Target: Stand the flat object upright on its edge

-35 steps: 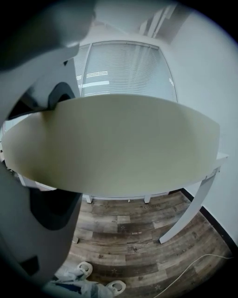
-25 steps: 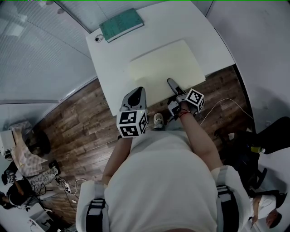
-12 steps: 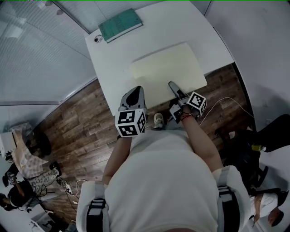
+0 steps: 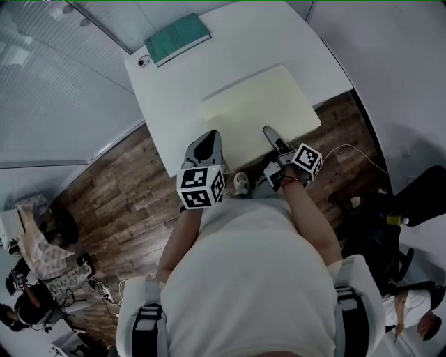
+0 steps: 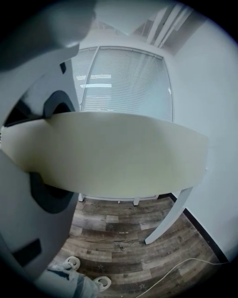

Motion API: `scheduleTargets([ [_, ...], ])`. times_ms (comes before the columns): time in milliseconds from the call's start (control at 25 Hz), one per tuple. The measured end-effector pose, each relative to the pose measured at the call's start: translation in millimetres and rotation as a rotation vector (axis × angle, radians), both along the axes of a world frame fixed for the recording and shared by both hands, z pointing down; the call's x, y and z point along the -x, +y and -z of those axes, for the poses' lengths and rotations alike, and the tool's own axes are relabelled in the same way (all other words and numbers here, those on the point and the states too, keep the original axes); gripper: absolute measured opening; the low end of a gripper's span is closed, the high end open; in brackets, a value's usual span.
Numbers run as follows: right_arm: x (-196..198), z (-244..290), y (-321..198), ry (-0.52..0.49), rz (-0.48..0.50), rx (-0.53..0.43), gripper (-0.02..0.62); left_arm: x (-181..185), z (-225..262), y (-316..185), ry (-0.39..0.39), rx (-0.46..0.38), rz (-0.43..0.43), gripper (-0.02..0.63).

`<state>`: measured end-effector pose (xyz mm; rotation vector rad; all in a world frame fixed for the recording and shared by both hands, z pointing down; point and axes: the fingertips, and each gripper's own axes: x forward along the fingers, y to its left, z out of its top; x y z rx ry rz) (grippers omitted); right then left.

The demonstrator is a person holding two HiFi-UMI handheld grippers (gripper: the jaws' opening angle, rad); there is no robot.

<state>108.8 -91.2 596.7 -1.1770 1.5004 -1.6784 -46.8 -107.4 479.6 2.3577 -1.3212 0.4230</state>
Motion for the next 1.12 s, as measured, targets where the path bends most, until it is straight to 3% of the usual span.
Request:
scheduleTargets([
  [720,-41,56,-25,0.254,-0.078,-0.103,0.259,5,8,1,0.009,-0.021,-0.002,0.018],
  [1120,-52,112,-60,0.522,-0.035,-0.230,0.259,9,9,-8,0.008,-0.035,0.018,0.018],
])
